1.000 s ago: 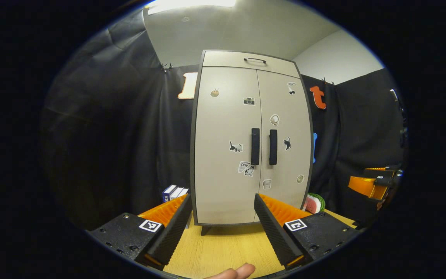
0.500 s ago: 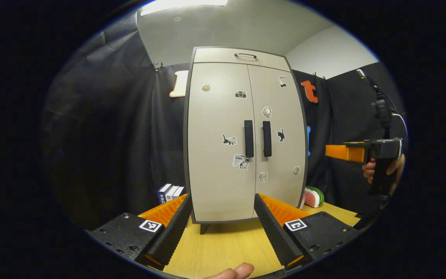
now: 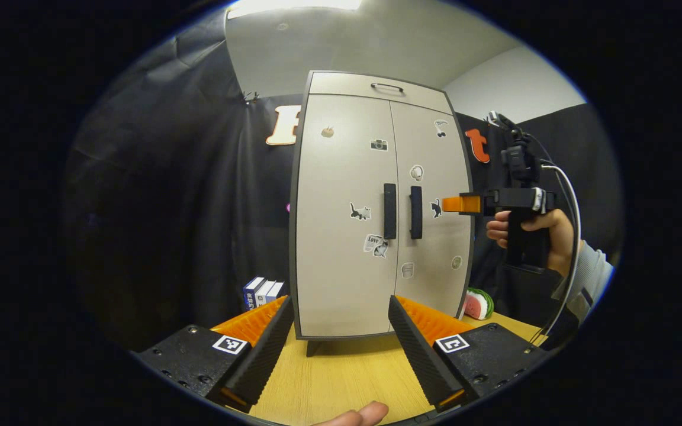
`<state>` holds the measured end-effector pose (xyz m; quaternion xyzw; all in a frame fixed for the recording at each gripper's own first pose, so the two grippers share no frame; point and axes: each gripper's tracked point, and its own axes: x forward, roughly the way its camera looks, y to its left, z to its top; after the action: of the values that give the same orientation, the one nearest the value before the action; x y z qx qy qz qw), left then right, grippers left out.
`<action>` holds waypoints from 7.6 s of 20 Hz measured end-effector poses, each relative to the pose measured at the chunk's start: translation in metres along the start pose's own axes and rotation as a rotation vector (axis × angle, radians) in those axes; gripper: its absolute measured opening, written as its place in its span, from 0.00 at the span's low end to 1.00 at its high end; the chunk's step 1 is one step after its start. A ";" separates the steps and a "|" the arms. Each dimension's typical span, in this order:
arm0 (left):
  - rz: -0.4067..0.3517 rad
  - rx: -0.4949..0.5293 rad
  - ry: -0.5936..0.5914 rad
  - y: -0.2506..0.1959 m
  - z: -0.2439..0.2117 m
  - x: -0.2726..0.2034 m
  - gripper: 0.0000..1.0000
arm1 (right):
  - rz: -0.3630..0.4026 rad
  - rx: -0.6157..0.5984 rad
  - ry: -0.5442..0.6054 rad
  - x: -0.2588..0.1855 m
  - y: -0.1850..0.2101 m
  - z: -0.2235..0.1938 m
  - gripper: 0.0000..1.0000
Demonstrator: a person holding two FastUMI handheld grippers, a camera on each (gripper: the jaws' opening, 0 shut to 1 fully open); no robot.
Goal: Open the right door of the double-door shoe cabinet with the right hand, and open the left door with the left hand.
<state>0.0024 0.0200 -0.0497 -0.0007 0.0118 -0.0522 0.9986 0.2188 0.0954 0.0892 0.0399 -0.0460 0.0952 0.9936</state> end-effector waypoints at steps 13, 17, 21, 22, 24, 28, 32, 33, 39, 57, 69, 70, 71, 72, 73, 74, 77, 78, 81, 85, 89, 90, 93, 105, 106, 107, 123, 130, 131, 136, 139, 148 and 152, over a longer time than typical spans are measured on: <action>0.052 -0.004 0.045 0.050 -0.017 0.007 1.00 | -0.065 -0.022 0.074 0.102 0.025 -0.019 0.69; 0.070 -0.026 0.047 0.059 -0.021 0.010 1.00 | -0.048 -0.046 0.082 0.102 0.038 -0.020 0.29; 0.091 -0.028 0.060 0.058 -0.025 0.010 1.00 | -0.038 -0.035 0.101 0.102 0.038 -0.023 0.20; 0.090 -0.029 0.063 0.057 -0.025 0.008 1.00 | -0.045 -0.040 0.097 0.100 0.037 -0.022 0.20; 0.095 -0.028 0.068 0.055 -0.024 0.002 1.00 | -0.065 -0.047 0.095 0.096 0.036 -0.022 0.20; 0.112 -0.014 0.069 0.053 -0.018 -0.006 0.99 | -0.057 -0.033 0.096 0.082 0.036 -0.022 0.19; 0.112 0.010 0.054 0.041 -0.004 -0.012 1.00 | -0.004 -0.012 0.105 0.057 0.031 -0.019 0.20; 0.110 0.011 0.047 0.037 -0.001 -0.015 1.00 | 0.005 -0.013 0.105 0.050 0.029 -0.019 0.19; 0.102 0.013 0.047 0.015 0.002 -0.022 0.99 | 0.054 0.001 0.136 0.017 0.019 -0.016 0.19; -0.010 0.024 0.046 -0.073 -0.001 0.005 0.99 | 0.123 -0.010 0.126 -0.048 -0.045 -0.006 0.19; -0.048 0.017 0.102 -0.100 -0.025 0.031 1.00 | 0.034 0.200 0.152 -0.046 -0.170 -0.016 0.01; -0.047 0.021 0.100 -0.100 -0.024 0.031 1.00 | 0.049 0.177 0.137 -0.050 -0.167 -0.015 0.01; -0.045 0.023 0.098 -0.100 -0.025 0.030 1.00 | 0.045 0.132 0.131 -0.051 -0.161 -0.016 0.01; -0.045 0.026 0.096 -0.099 -0.024 0.030 1.00 | 0.021 0.090 0.109 -0.050 -0.164 -0.014 0.00; -0.042 0.030 0.096 -0.098 -0.024 0.029 1.00 | 0.022 0.077 0.112 -0.051 -0.160 -0.016 0.01; -0.038 0.036 0.096 -0.096 -0.025 0.029 1.00 | 0.029 0.080 0.110 -0.050 -0.155 -0.016 0.01; -0.030 0.052 0.097 -0.092 -0.025 0.029 1.00 | 0.047 0.111 0.111 -0.050 -0.158 -0.017 0.01; -0.027 0.047 0.096 -0.091 -0.024 0.030 1.00 | 0.056 0.110 0.108 -0.049 -0.159 -0.016 0.01; -0.033 -0.018 0.086 -0.094 -0.019 0.038 0.99 | 0.063 0.117 0.088 -0.050 -0.158 -0.015 0.01; -0.002 0.014 0.057 -0.082 0.003 0.059 0.99 | -0.029 0.069 0.055 -0.065 -0.184 -0.018 0.36; 0.030 0.028 0.046 -0.074 0.019 0.091 0.98 | -0.072 0.099 0.006 -0.096 -0.200 -0.015 1.00; 0.036 0.029 0.049 -0.074 0.022 0.101 0.98 | -0.094 0.101 -0.012 -0.105 -0.206 -0.012 1.00; 0.032 0.026 0.056 -0.076 0.026 0.131 0.98 | -0.158 0.107 -0.050 -0.136 -0.215 -0.005 1.00; -0.008 -0.034 0.094 -0.100 0.049 0.236 0.98 | -0.105 0.019 0.010 -0.231 -0.125 -0.048 0.99; -0.003 -0.027 0.085 -0.100 0.054 0.243 0.98 | -0.089 0.027 0.013 -0.237 -0.113 -0.056 0.99; 0.012 -0.025 0.082 -0.098 0.056 0.250 0.98 | -0.065 0.042 0.020 -0.241 -0.101 -0.064 0.94; -0.055 0.038 0.019 -0.118 0.066 0.325 0.37 | 0.016 0.046 0.065 -0.274 -0.017 -0.110 0.94; -0.015 0.024 0.068 -0.117 0.061 0.313 0.27 | -0.134 0.028 0.047 -0.290 -0.033 -0.107 0.99; -0.015 0.024 0.069 -0.117 0.061 0.308 0.27 | -0.126 0.031 0.049 -0.286 -0.031 -0.109 0.94; -0.046 0.011 0.055 -0.109 0.062 0.270 0.26 | -0.095 0.040 0.061 -0.301 -0.018 -0.118 0.99; -0.042 0.025 0.049 -0.104 0.063 0.252 0.27 | -0.097 0.045 0.065 -0.305 -0.017 -0.121 0.99; -0.025 0.047 0.065 -0.086 0.064 0.211 0.26 | -0.099 0.051 0.011 -0.343 -0.001 -0.104 0.94; -0.034 0.033 0.057 -0.074 0.065 0.190 0.26 | -0.093 0.048 0.004 -0.350 0.008 -0.099 0.99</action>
<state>0.1849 -0.0732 0.0111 0.0171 0.0395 -0.0693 0.9967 -0.1164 0.0468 -0.0428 0.0656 -0.0399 0.0502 0.9958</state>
